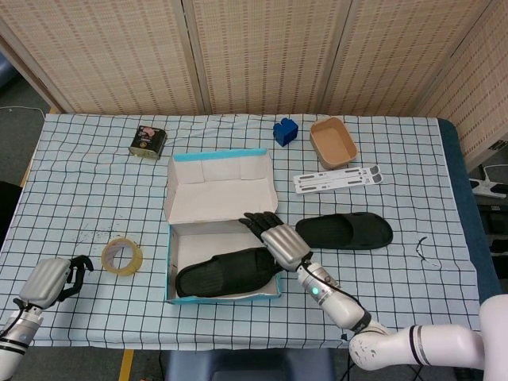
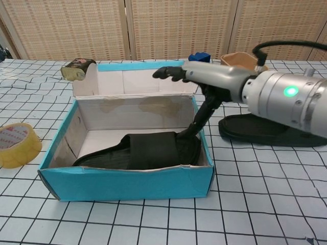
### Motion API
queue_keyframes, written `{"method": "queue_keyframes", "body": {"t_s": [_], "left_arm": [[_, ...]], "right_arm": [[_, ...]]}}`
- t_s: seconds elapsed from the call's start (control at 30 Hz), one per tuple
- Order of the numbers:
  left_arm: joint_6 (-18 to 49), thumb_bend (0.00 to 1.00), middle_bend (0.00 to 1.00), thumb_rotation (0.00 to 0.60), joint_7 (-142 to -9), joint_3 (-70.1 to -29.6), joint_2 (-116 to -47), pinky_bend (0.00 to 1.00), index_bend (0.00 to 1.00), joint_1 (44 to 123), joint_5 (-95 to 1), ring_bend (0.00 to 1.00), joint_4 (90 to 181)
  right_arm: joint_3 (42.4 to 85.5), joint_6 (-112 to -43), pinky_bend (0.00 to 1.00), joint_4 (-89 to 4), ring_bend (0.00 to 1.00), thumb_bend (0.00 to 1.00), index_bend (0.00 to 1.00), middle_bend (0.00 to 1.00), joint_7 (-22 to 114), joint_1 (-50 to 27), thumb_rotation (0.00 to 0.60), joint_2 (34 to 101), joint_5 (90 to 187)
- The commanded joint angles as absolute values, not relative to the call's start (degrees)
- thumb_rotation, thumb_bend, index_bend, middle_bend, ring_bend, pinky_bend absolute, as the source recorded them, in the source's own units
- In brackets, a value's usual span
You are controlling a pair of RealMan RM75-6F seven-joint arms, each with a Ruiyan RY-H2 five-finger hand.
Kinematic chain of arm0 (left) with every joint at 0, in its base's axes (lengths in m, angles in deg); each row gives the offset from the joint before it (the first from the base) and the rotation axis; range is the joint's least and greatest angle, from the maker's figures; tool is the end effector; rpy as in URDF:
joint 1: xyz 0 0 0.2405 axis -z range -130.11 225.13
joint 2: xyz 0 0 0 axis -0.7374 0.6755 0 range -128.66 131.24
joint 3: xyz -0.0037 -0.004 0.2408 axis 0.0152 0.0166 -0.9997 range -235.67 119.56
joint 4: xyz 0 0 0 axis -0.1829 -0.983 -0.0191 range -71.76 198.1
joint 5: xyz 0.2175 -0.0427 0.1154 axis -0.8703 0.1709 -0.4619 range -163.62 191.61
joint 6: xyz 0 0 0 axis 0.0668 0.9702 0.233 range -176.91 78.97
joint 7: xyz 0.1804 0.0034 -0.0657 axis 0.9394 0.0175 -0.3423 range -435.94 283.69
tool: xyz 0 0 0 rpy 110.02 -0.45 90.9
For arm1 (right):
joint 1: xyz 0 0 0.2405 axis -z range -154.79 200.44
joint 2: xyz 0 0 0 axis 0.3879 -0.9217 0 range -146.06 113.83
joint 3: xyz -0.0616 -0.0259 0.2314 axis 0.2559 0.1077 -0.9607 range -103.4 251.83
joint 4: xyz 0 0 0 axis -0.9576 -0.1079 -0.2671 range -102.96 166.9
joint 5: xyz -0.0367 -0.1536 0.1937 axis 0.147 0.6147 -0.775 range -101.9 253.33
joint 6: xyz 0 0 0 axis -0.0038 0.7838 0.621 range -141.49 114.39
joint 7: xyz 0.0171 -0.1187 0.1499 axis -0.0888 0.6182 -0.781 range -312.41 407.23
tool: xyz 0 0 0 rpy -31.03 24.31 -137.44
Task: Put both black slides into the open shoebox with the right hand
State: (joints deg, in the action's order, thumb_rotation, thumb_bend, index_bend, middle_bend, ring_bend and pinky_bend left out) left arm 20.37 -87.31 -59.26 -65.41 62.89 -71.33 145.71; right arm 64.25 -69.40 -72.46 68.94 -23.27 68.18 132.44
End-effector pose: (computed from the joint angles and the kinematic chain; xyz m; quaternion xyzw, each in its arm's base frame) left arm -0.3377 0.2718 0.0668 -0.6601 -0.4532 -0.3395 0.4936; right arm -0.0462 -0.3285 -0.0739 0.7460 -0.4369 0.3996 0.3049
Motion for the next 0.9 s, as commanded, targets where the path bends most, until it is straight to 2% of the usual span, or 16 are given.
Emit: {"method": "queue_keyframes", "body": {"t_s": [0.03, 0.23, 0.4, 0.53, 0.67, 0.9], "left_arm": [[20.5, 0.73, 0.59, 0.600, -87.3, -59.3, -65.4, 0.58, 0.46, 62.8, -71.4, 0.64, 145.6], [20.2, 0.73, 0.59, 0.600, -86.6, -59.1, -65.6, 0.58, 0.46, 62.9, -70.9, 0.64, 145.8], [19.3, 0.73, 0.59, 0.600, -85.5, -59.2, -65.8, 0.58, 0.46, 63.1, -70.3, 0.64, 145.9], [19.1, 0.73, 0.59, 0.600, -84.8, -59.1, -65.9, 0.58, 0.46, 63.1, -70.1, 0.64, 146.0], [19.2, 0.73, 0.59, 0.600, -84.6, -59.0, -66.1, 0.58, 0.46, 63.2, -70.1, 0.64, 145.8], [19.3, 0.73, 0.59, 0.600, -84.9, -59.2, -66.0, 0.58, 0.46, 63.1, -70.4, 0.64, 145.8]], "right_arm": [[66.6, -74.6, 0.00, -75.2, 0.00, 0.00, 0.00, 0.00, 74.5, -19.9, 0.600, 60.9, 131.3], [71.5, -77.2, 0.00, -71.6, 0.00, 0.00, 0.02, 0.02, 72.2, -14.1, 0.600, 54.6, 132.4], [73.0, -71.6, 0.00, -63.9, 0.00, 0.00, 0.03, 0.02, 65.1, -11.7, 0.600, 53.3, 130.7], [72.9, -65.9, 0.00, -57.7, 0.00, 0.00, 0.03, 0.03, 60.8, -12.0, 0.600, 54.4, 130.5], [72.1, -63.1, 0.00, -49.5, 0.00, 0.00, 0.04, 0.10, 57.1, -12.2, 0.600, 58.2, 132.6], [71.0, -57.4, 0.00, -41.2, 0.00, 0.00, 0.05, 0.10, 51.0, -12.8, 0.600, 62.9, 134.3]]}}
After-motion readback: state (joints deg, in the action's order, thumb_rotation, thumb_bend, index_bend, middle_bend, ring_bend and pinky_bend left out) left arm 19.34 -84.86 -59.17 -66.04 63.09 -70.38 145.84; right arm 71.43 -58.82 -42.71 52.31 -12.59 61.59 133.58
